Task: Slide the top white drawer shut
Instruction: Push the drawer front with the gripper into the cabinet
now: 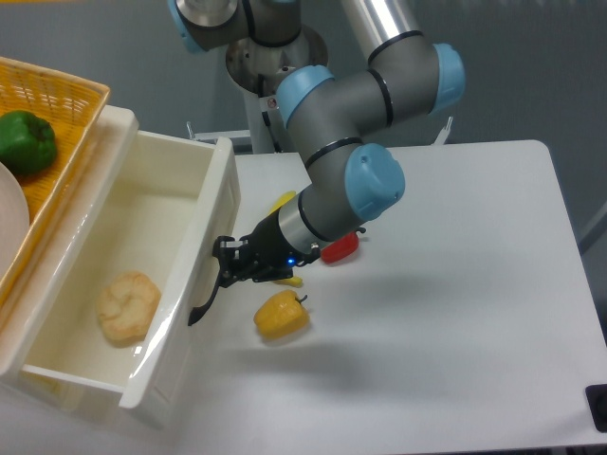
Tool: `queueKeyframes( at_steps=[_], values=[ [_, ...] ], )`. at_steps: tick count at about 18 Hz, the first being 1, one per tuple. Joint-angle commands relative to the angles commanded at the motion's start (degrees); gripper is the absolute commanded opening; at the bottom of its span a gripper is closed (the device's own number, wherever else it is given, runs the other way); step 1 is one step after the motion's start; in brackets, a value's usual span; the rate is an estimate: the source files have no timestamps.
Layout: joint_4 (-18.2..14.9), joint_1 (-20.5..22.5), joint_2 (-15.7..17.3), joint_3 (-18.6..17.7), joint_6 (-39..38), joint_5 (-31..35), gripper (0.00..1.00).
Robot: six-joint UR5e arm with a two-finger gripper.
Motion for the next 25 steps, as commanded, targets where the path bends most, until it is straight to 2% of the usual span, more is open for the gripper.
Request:
queueKeyframes(
  at_steps=[25],
  values=[
    [0.5,-7.6,0.3,-0.5,-3.4,0.9,0.0]
  ],
)
